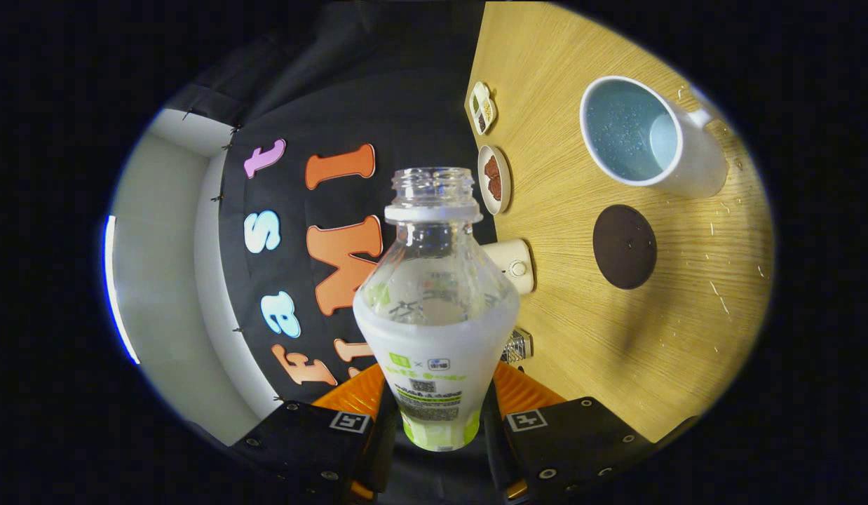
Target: Take the bottle from table, then pour the juice into the cup, finally place the bottle on the coaster
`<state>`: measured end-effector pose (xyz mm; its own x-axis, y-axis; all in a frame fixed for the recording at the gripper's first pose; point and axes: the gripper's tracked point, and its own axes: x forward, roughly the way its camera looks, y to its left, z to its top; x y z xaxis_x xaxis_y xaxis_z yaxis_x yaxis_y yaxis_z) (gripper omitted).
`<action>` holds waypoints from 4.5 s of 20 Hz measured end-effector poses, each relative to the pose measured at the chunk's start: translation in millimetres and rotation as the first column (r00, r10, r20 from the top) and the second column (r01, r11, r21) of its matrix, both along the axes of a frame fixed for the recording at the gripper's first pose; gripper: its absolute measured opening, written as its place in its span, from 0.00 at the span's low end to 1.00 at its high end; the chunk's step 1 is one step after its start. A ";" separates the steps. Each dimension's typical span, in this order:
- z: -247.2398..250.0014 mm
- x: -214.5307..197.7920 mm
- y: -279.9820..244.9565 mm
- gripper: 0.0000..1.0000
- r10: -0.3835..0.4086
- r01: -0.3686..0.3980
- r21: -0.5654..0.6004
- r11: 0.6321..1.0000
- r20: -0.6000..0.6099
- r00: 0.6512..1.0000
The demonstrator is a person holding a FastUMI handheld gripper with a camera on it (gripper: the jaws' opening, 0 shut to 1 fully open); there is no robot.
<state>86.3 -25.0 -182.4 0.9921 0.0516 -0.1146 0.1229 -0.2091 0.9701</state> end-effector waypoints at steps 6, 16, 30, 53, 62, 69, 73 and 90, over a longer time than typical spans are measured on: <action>-2.9 2.8 1.0 0.56 0.001 -0.001 0.046 0.999 -0.001 1.000; 5.9 1.6 -10.6 0.56 -0.032 0.031 0.095 0.995 0.007 0.999; 25.2 1.3 -14.9 0.56 -0.044 0.041 0.139 0.989 0.018 0.999; 42.7 7.9 -27.3 0.56 -0.082 0.068 0.271 0.960 0.040 0.996; 44.7 7.6 -34.1 0.56 -0.103 0.086 0.312 0.946 0.038 0.994; 44.3 6.8 -41.7 0.56 -0.114 0.093 0.344 0.935 0.042 0.993; 46.1 9.9 -45.1 0.56 -0.119 0.097 0.353 0.930 0.040 0.992; 35.9 7.5 -42.7 0.56 -0.104 0.099 0.295 0.950 0.004 0.995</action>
<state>93.7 -67.7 -146.5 0.9957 -0.0210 -0.0907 0.0684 -0.4959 0.8657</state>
